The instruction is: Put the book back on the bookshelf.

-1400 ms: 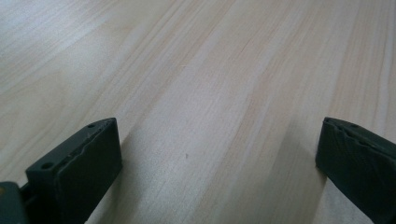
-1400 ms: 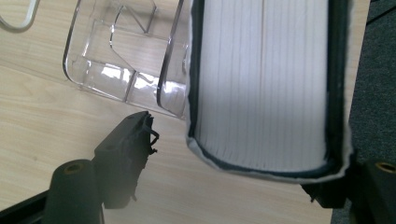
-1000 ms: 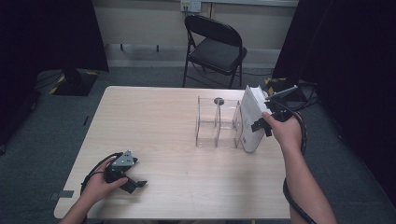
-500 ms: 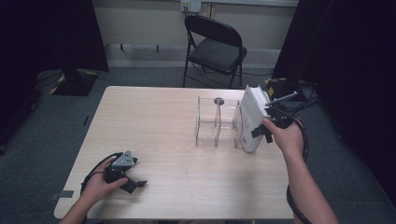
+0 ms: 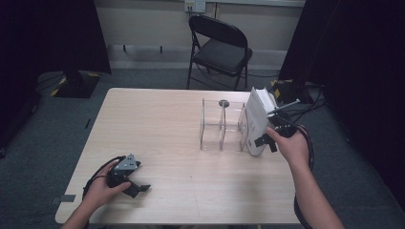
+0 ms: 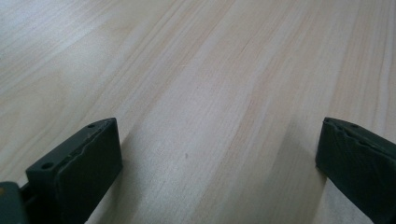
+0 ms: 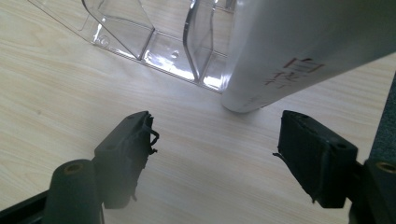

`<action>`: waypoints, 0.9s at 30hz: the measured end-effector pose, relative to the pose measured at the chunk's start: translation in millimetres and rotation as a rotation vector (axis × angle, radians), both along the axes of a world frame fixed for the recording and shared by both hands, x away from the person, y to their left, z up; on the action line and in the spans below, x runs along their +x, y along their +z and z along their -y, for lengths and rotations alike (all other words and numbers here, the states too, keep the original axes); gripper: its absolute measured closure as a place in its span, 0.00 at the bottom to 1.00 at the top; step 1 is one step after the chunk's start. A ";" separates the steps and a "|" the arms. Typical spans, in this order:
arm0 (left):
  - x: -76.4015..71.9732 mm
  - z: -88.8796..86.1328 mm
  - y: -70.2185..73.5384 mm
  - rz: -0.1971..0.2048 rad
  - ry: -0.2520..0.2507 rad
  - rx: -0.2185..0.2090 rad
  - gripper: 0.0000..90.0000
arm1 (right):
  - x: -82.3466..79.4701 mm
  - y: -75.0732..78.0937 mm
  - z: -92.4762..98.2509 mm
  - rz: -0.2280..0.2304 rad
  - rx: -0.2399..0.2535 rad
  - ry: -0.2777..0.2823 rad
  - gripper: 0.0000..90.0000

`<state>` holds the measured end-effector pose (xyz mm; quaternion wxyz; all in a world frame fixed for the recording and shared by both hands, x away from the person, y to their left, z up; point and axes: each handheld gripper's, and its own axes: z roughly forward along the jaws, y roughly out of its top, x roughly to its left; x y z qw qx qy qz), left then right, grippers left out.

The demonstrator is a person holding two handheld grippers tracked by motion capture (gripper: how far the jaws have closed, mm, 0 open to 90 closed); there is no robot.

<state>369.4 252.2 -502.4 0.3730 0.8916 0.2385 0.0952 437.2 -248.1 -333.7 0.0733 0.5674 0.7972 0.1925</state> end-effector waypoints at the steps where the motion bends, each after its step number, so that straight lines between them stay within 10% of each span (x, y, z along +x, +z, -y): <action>1: 0.0 0.0 0.0 0.000 0.000 -0.001 0.00 | -0.3 -0.9 -0.8 -0.001 0.003 0.007 0.28; 27: -1.0 0.5 -0.5 0.005 0.007 -0.001 0.00 | 3.3 -4.9 -21.2 -0.003 0.008 0.083 0.28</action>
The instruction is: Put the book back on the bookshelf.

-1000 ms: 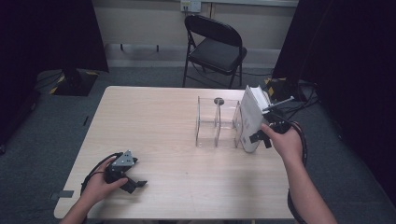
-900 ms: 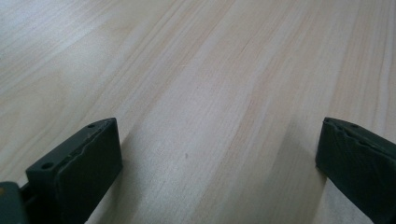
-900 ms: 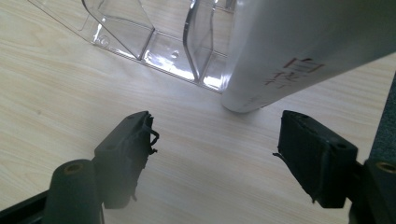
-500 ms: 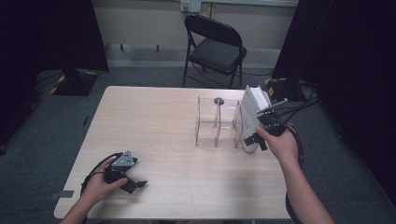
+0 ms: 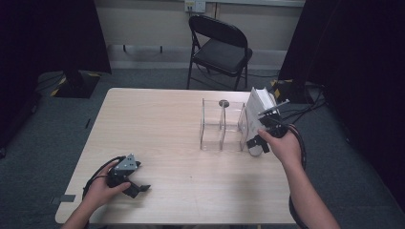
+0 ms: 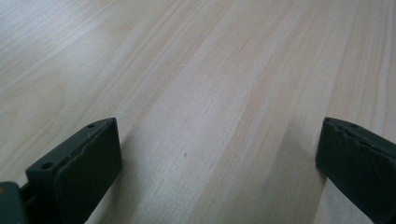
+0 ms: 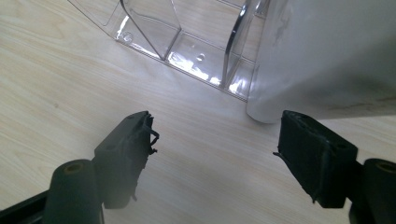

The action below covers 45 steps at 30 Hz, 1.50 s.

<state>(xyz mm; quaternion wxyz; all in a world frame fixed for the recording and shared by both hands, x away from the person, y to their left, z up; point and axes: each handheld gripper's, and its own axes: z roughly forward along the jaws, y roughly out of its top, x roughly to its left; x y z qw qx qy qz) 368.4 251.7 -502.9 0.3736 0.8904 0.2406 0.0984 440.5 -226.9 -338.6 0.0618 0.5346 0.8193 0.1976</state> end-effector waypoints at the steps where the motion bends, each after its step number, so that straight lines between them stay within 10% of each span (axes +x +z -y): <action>1: -0.1 0.0 0.0 0.000 0.000 0.000 0.00 | -0.1 0.4 -1.3 -0.006 -0.001 -0.005 0.28; 45: -0.6 0.1 -0.1 0.000 -0.001 -0.002 0.00 | 2.0 -7.2 -34.5 -0.005 0.030 0.108 0.28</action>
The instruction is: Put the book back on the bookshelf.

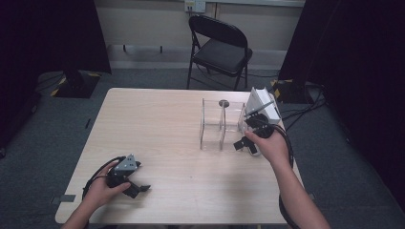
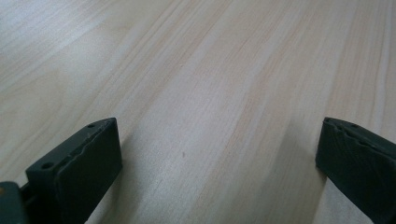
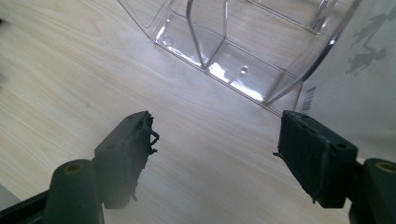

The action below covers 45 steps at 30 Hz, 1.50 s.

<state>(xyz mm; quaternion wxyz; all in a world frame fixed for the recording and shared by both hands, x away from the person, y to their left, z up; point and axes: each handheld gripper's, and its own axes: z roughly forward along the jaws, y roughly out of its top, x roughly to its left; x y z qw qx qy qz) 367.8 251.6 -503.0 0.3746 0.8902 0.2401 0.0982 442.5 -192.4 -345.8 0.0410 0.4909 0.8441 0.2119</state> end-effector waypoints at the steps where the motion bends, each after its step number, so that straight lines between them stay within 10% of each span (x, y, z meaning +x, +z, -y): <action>1: 0.0 0.0 0.0 0.000 0.000 0.000 0.00 | -0.5 -0.3 -0.9 -0.001 -0.001 0.007 0.28; 45: 0.3 0.0 0.0 0.001 -0.002 0.000 0.00 | -14.6 -13.6 -45.6 -0.010 0.016 0.121 0.28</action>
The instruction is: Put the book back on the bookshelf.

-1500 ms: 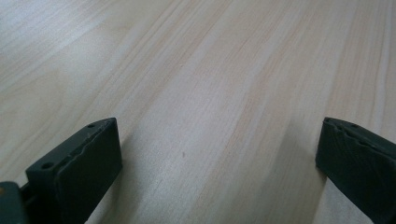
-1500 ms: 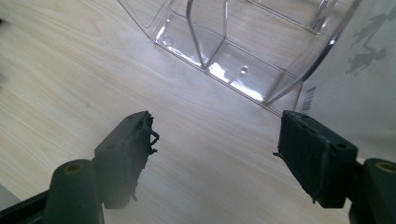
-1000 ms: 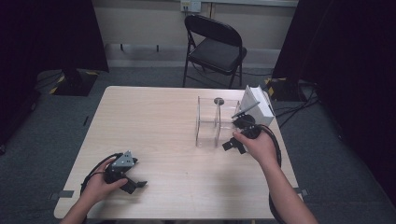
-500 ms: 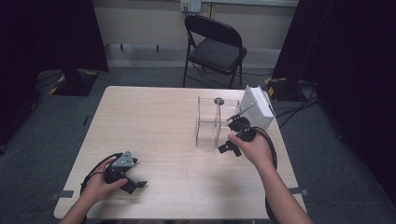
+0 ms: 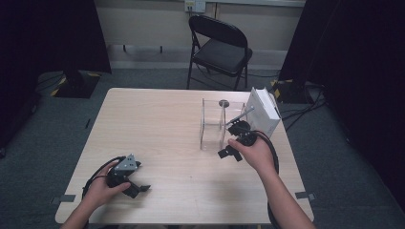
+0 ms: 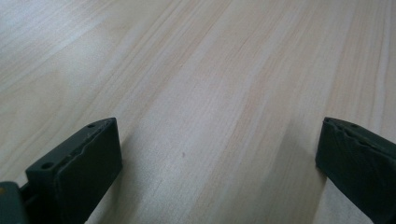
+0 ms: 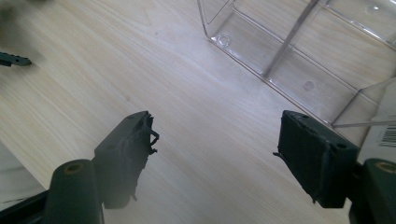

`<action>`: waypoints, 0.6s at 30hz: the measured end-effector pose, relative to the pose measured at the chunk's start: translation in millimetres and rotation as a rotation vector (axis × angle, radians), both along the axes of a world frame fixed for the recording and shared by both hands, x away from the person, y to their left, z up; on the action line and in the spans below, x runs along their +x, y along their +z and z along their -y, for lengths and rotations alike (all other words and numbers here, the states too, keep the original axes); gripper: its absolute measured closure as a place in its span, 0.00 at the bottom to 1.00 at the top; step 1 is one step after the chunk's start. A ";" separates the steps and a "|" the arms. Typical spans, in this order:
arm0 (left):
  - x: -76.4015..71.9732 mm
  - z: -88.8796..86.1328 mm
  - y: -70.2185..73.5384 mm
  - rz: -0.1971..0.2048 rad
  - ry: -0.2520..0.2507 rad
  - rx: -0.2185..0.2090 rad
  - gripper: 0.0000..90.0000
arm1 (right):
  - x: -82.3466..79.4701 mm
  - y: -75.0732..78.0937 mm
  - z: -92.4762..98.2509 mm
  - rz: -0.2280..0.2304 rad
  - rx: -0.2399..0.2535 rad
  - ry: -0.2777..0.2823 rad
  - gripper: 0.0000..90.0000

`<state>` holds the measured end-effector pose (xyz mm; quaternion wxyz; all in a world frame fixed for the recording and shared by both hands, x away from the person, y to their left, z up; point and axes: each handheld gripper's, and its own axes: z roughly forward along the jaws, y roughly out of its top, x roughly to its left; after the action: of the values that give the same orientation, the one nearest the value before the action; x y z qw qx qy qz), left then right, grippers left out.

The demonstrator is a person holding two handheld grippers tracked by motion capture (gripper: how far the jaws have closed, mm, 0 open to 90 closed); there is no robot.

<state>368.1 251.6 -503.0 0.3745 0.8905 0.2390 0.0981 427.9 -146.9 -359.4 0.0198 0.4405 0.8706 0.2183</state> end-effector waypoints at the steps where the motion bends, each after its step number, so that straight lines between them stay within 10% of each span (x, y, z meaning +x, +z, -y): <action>1: 0.0 0.0 0.0 0.000 0.000 0.000 0.00 | -0.1 -1.0 -1.6 -0.002 0.001 -0.002 0.28; 18: 0.2 0.0 0.0 0.000 -0.002 0.000 0.00 | -1.9 -12.1 -19.3 -0.008 0.004 0.041 0.28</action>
<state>368.2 251.6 -503.0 0.3747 0.8907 0.2382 0.0978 426.0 -127.5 -371.5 0.0109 0.4237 0.8790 0.2185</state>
